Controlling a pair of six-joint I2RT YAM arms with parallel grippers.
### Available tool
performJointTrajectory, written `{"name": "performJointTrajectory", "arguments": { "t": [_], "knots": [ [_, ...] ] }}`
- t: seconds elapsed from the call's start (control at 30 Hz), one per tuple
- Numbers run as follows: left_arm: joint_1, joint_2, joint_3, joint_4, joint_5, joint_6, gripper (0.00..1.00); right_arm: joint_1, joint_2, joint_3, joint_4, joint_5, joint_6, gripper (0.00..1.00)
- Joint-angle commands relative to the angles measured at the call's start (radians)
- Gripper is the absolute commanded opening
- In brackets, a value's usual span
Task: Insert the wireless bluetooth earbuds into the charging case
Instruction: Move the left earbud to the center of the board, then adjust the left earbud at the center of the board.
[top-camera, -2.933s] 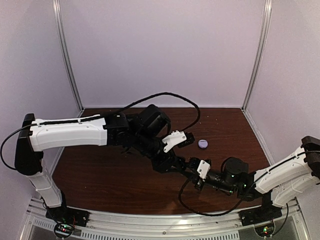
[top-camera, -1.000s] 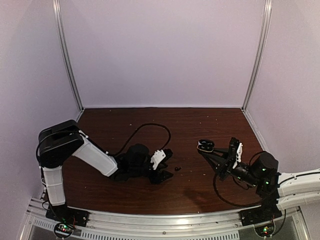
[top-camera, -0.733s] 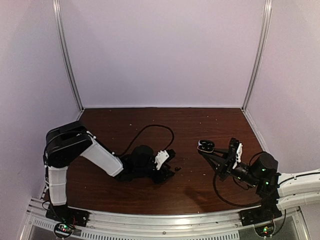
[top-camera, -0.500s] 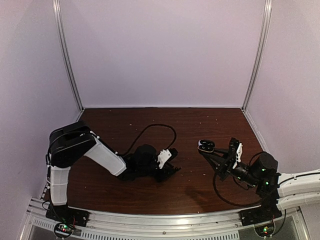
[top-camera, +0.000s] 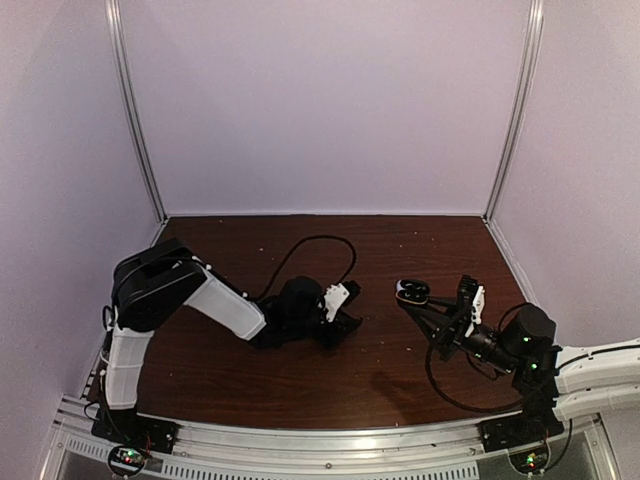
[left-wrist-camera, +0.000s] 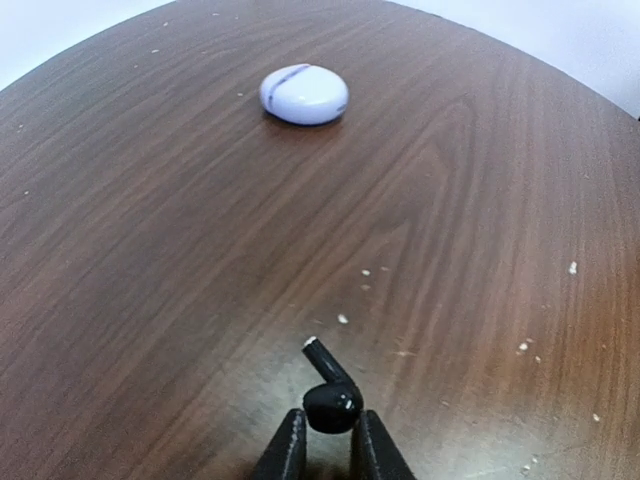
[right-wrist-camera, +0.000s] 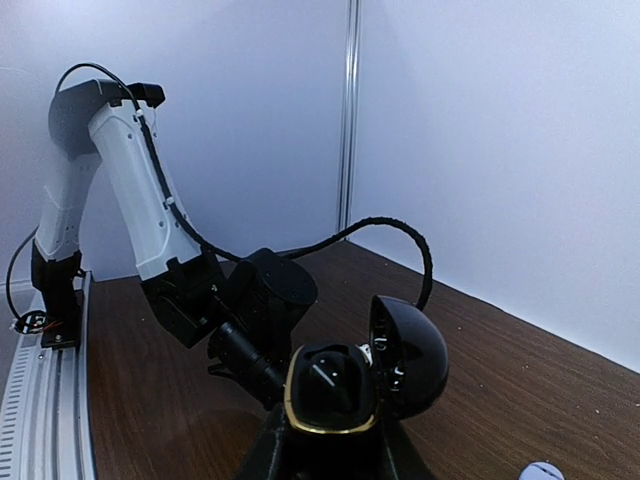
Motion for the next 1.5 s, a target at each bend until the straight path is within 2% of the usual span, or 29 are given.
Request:
{"name": "performJointTrajectory", "arguments": {
  "t": [0.0,0.1,0.2,0.27,0.37,0.47,0.73,0.87,1.07,1.2,1.47],
  "knots": [
    [0.048,0.039,0.046,-0.075,-0.045,-0.065,0.22,-0.008,-0.002,-0.007,0.004,0.011,0.004,0.0],
    [0.069,0.017,0.018,-0.047,-0.032,-0.088,0.28,-0.009,-0.008,-0.007,-0.001,0.015,0.002,0.0],
    [0.072,-0.008,-0.014,-0.014,0.055,-0.034,0.46,-0.009,-0.014,-0.009,-0.006,0.014,0.004,0.0],
    [0.073,-0.019,-0.016,-0.014,0.097,-0.012,0.52,-0.009,-0.015,-0.01,-0.005,0.011,0.004,0.0],
    [0.074,-0.013,0.018,-0.05,0.141,-0.011,0.56,-0.01,-0.015,-0.009,-0.004,0.014,0.004,0.0],
    [0.069,-0.011,0.018,-0.022,0.14,-0.089,0.59,-0.01,-0.017,-0.009,-0.007,0.016,0.003,0.0],
    [0.05,0.028,0.077,-0.034,0.007,-0.191,0.57,-0.01,-0.01,-0.008,-0.003,0.016,0.004,0.0],
    [0.051,0.062,0.18,-0.174,-0.082,-0.185,0.56,-0.01,-0.016,-0.007,-0.01,0.02,0.002,0.0],
    [0.051,0.11,0.322,-0.371,-0.125,-0.155,0.55,-0.01,-0.017,-0.008,-0.01,0.021,0.002,0.0],
    [0.051,0.143,0.397,-0.485,-0.117,-0.135,0.55,-0.01,-0.019,-0.006,-0.015,0.02,-0.001,0.0],
    [0.04,0.141,0.443,-0.674,-0.085,-0.051,0.54,-0.01,-0.025,-0.003,-0.027,0.023,-0.004,0.0]
  ]
}}
